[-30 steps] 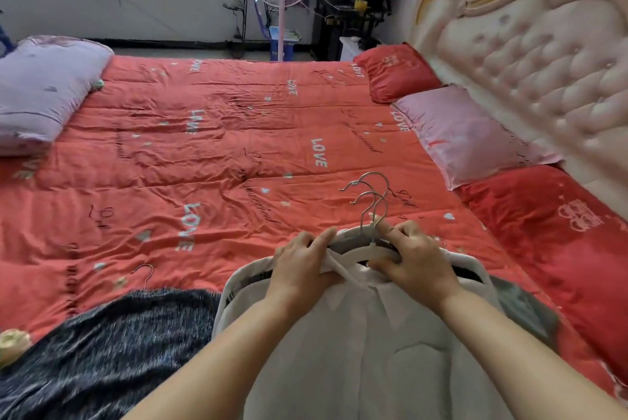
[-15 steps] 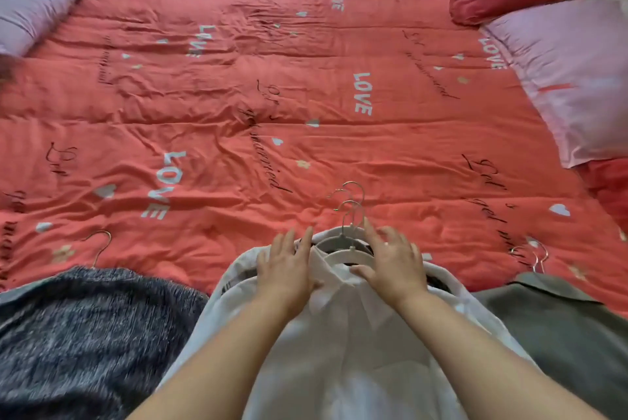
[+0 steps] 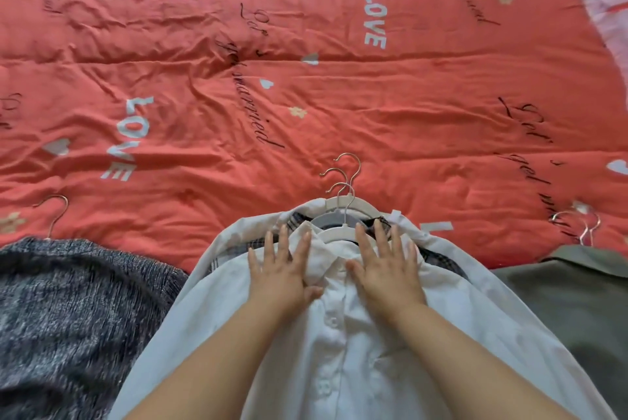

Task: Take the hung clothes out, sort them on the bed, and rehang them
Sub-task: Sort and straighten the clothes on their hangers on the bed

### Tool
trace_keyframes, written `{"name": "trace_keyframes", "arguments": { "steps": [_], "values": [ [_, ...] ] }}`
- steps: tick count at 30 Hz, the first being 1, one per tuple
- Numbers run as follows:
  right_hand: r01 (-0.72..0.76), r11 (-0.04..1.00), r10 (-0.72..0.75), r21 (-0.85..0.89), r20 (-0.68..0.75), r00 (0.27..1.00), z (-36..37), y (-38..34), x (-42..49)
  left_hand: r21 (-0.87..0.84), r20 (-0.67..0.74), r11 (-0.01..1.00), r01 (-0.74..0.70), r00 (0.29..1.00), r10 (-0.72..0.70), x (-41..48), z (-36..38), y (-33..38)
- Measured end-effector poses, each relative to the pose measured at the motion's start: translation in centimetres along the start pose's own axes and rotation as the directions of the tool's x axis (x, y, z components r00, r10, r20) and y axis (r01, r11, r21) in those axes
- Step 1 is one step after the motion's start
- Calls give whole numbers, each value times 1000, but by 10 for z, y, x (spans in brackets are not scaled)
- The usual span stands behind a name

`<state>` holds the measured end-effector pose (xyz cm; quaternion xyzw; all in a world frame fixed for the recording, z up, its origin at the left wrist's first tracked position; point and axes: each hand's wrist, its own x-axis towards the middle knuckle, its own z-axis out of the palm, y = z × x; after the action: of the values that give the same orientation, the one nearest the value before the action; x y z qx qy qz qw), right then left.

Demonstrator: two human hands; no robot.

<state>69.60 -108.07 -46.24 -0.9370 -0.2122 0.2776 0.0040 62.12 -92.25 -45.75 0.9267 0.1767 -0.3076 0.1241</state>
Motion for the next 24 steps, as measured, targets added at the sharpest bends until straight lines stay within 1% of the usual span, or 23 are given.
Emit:
{"name": "trace_keyframes", "arguments": {
  "steps": [3, 6, 10, 15, 19, 24],
  "values": [
    [26, 1000, -26, 0, 44, 999, -21, 0, -8, 4, -10, 1000, 12, 1000, -12, -11, -17, 6],
    [51, 999, -50, 17, -32, 998, -41, 2, -32, -11, -96, 1000, -19, 995, 18, -33, -37, 18],
    [43, 998, -39, 56, -62, 997, -68, 10, -77, -3, -200, 997, -72, 977, 70, -72, -70, 37],
    [54, 993, -37, 103, -160, 986, -107, 22, -144, 63, -281, 988, -142, 947, 154, -134, -108, 68],
    [32, 985, 10, 168, -243, 970, -131, 40, -202, 75, -292, 973, -220, 928, 232, -181, -124, 97],
    [-93, 981, 136, 171, -262, 955, -145, 75, -277, 118, -299, 926, -357, 877, 376, -232, -127, 143]
  ]
}}
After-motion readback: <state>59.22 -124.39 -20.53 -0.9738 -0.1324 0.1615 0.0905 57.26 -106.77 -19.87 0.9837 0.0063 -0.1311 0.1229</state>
